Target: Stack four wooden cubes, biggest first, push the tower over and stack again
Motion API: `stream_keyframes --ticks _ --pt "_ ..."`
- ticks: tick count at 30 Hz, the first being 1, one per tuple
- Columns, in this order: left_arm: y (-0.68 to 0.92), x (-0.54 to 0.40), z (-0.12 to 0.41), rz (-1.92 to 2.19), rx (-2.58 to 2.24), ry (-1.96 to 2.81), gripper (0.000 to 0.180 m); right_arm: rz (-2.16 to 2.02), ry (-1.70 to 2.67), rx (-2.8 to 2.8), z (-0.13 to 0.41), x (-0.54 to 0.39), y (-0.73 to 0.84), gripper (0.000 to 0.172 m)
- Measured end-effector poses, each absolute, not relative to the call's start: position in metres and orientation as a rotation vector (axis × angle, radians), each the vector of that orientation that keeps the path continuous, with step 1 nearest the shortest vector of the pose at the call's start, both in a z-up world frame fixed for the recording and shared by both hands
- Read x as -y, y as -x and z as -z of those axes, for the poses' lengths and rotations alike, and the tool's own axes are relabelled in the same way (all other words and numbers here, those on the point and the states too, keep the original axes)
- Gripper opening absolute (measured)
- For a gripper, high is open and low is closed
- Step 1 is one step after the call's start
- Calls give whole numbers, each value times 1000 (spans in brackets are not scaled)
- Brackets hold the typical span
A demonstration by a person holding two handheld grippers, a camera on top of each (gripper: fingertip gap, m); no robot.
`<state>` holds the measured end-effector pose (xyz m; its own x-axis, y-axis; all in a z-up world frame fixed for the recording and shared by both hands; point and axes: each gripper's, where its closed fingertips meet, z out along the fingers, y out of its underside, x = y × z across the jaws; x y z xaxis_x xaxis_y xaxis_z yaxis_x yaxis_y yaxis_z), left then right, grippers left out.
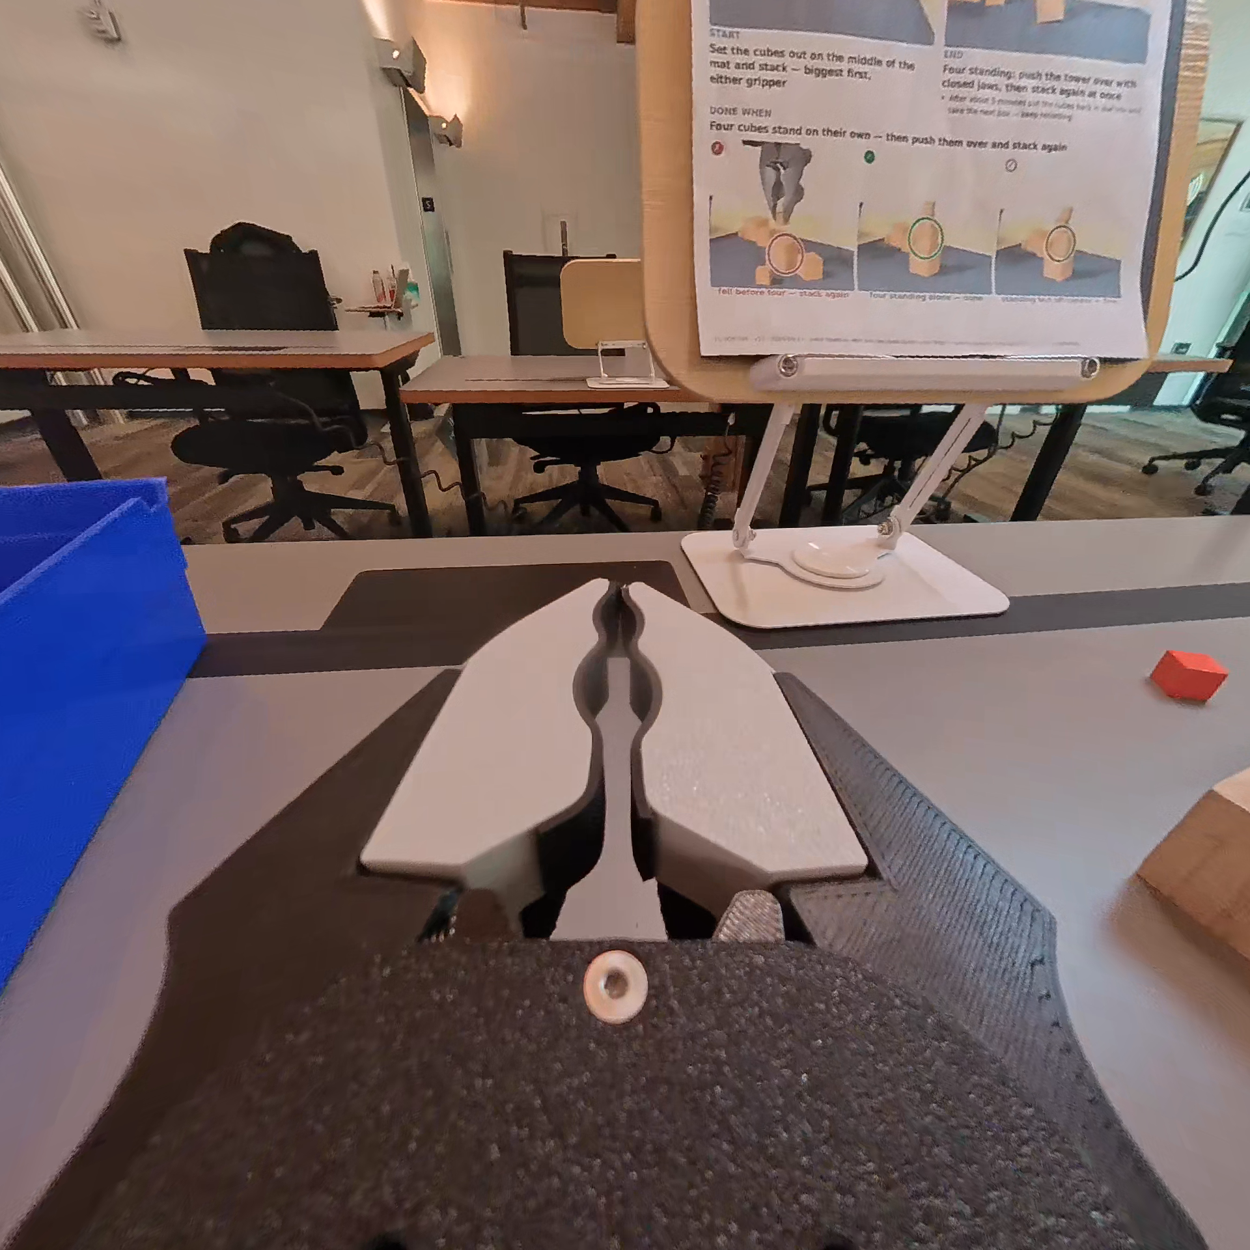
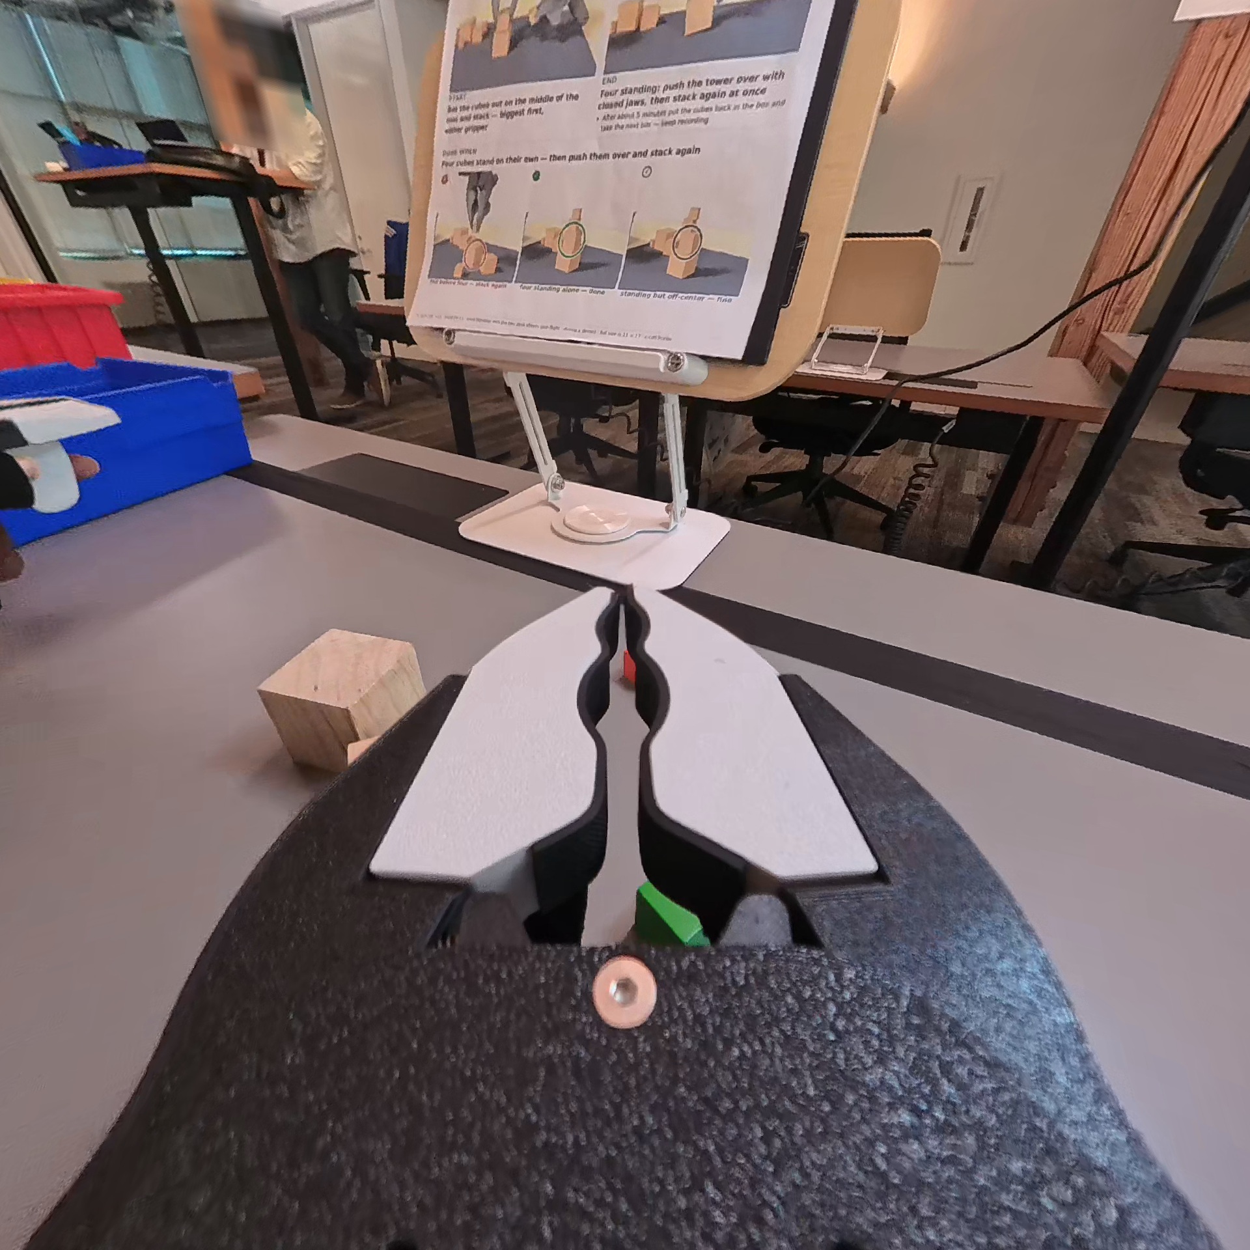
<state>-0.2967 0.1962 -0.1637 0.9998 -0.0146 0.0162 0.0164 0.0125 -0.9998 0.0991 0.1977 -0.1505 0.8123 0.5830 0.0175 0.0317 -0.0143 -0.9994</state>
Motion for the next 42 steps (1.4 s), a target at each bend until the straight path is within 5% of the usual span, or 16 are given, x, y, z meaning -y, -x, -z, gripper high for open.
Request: stream_keyframes --ticks 4,11,16,28,32,33,42 --pt "303 -196 164 79 58 1539 0 -501 1548 570 158 -195 -88 12" --pt "302 -201 169 82 49 1558 0 -567 1610 886 172 -187 -39 78" --pt "299 -204 173 76 19 1581 0 -602 1684 1318 198 -171 9 97" --pt "284 -210 180 137 -79 1619 0 -339 1791 2030 260 -171 48 101" --pt "281 -212 183 141 -102 1631 0 -287 1812 2043 272 -177 57 83" --pt "280 -212 184 144 -108 1634 0 -249 1809 2043 273 -180 57 66" --pt "278 -213 187 139 -133 1652 0 -323 1822 1956 233 -131 76 64"
